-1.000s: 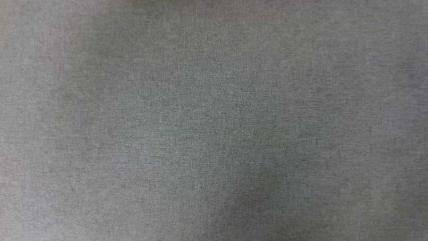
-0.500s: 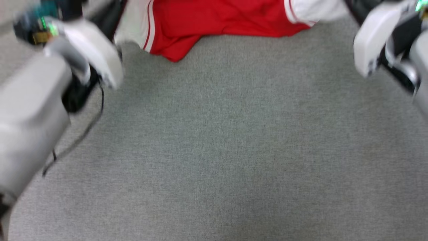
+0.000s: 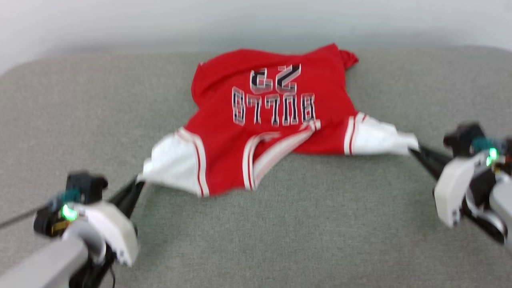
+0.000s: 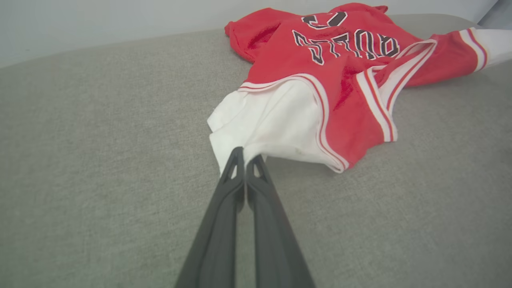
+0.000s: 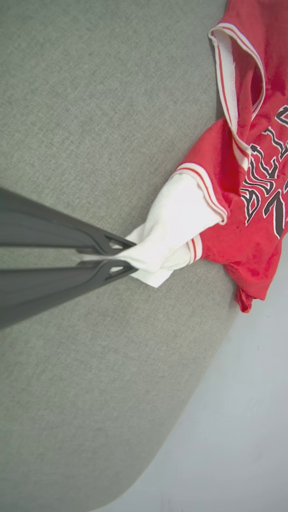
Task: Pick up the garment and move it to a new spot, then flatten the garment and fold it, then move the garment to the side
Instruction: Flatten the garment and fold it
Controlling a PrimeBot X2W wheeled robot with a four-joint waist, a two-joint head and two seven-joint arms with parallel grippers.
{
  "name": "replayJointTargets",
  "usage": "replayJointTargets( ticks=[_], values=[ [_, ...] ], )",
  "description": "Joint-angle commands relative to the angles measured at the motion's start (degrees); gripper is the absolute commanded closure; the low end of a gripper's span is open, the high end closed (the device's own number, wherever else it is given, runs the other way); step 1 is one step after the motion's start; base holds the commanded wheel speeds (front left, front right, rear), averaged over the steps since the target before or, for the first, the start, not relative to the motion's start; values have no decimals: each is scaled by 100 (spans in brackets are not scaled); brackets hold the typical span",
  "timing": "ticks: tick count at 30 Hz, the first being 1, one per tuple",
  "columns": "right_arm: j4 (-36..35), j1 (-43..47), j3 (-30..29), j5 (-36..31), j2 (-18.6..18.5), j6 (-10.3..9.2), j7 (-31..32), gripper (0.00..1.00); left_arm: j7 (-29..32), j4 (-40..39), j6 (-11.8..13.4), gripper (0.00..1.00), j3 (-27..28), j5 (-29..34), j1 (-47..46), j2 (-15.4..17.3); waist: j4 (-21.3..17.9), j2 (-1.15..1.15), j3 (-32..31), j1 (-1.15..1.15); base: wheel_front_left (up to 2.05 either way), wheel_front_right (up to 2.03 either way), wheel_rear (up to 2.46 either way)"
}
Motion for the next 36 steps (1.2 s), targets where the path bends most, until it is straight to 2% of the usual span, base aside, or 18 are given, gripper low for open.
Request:
replayJointTargets(
  ticks=[1, 7, 9, 13, 19, 24, 25, 26, 31, 36],
  values=[
    [-166, 406, -64, 36, -138, -8, 35, 100, -34, -233, 143, 100, 12, -103, 383, 118, -38, 0, -302, 1, 0, 0, 0],
    [-769, 1675, -434, 59, -508, -8, 212, 100, -33, -922, 560, 100, 275, -483, 1547, 526, -103, 0, -669, 1, 0, 0, 0],
    [-856, 1891, -548, 61, -550, -8, 248, 100, -32, -1037, 615, 100, 283, -511, 1723, 601, -115, 0, -716, 1, 0, 0, 0],
    [-1249, 2816, -884, -2, -676, -8, 480, 100, -28, -1381, 892, 100, 385, -659, 2381, 887, -147, 0, -866, 1, 0, 0, 0],
    [-1832, 4084, -1420, -89, -768, -8, 958, 100, -29, -1791, 1140, 100, 589, -803, 3152, 1005, -121, 0, -958, 1, 0, 0, 0],
    [-2208, 4556, -2047, -304, -714, -8, 1352, 100, -29, -1962, 1222, 100, 718, -590, 3327, 969, -77, 0, -881, 1, 0, 0, 0],
    [-2290, 4575, -2178, -350, -681, -8, 1436, 61, -29, -1990, 1234, 100, 738, -532, 3272, 955, -58, 0, -860, 1, 0, 0, 0],
    [-2416, 4543, -2307, -423, -661, -8, 1475, 0, -29, -2012, 1231, 100, 741, -490, 3218, 949, -42, 0, -834, 1, 0, 0, 0],
    [-2928, 4197, -3166, -556, -603, -8, 1798, 0, -15, -2142, 1288, 100, 788, -209, 2903, 920, 53, 0, -609, 1, 0, 0, 0],
    [-3452, 3444, -4050, -631, -754, -7, 2218, 0, -12, -2295, 1362, 100, 836, 41, 2602, 853, 204, 0, -257, 1, 0, 0, 0]
  ],
)
